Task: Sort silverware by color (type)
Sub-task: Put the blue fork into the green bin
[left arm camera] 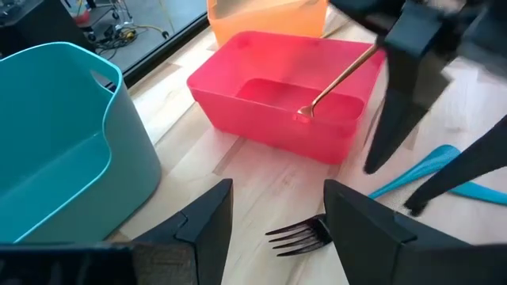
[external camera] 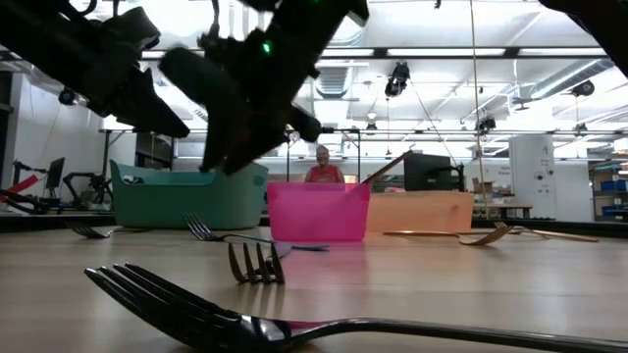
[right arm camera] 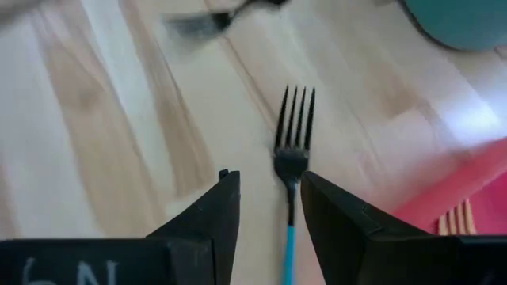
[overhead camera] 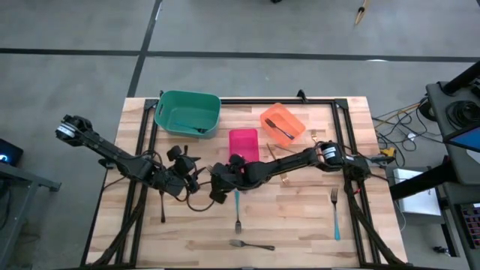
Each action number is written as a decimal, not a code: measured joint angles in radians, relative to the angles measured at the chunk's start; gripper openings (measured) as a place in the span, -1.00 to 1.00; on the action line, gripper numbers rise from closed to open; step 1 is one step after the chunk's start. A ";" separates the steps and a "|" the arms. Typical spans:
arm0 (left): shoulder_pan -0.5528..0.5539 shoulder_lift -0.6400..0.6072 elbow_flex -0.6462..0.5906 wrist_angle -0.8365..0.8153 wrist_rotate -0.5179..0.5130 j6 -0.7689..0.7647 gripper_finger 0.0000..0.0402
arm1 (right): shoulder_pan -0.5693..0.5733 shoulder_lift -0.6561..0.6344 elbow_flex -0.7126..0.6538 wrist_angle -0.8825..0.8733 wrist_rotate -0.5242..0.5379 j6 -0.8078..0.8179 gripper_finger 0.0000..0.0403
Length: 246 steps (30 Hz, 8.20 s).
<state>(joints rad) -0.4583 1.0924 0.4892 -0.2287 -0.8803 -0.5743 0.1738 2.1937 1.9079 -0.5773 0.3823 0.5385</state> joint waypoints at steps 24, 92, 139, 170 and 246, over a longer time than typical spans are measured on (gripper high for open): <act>-0.002 0.000 0.038 0.061 0.055 0.021 -0.11 | -0.030 0.002 -0.010 -0.189 -0.020 0.570 -0.48; -0.347 -0.027 0.233 -0.219 -0.107 0.021 -0.11 | 0.024 -0.020 -0.017 -0.049 0.061 0.182 -0.93; -0.064 -0.238 0.303 -0.272 -0.410 0.329 -0.11 | -0.537 -0.156 0.162 0.001 -0.383 -0.663 -0.94; 0.189 -0.413 0.351 -0.008 -0.141 0.753 -0.11 | -0.553 0.022 0.203 0.582 -0.296 -0.955 -0.94; 1.159 0.128 0.352 0.578 0.979 0.509 -0.99 | -0.571 -0.406 -0.373 0.762 -0.248 -1.021 -0.54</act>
<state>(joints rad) 0.7002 1.2202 0.8410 0.3494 0.0985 -0.0650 -0.3969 1.7878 1.5349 0.1847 0.1340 -0.4826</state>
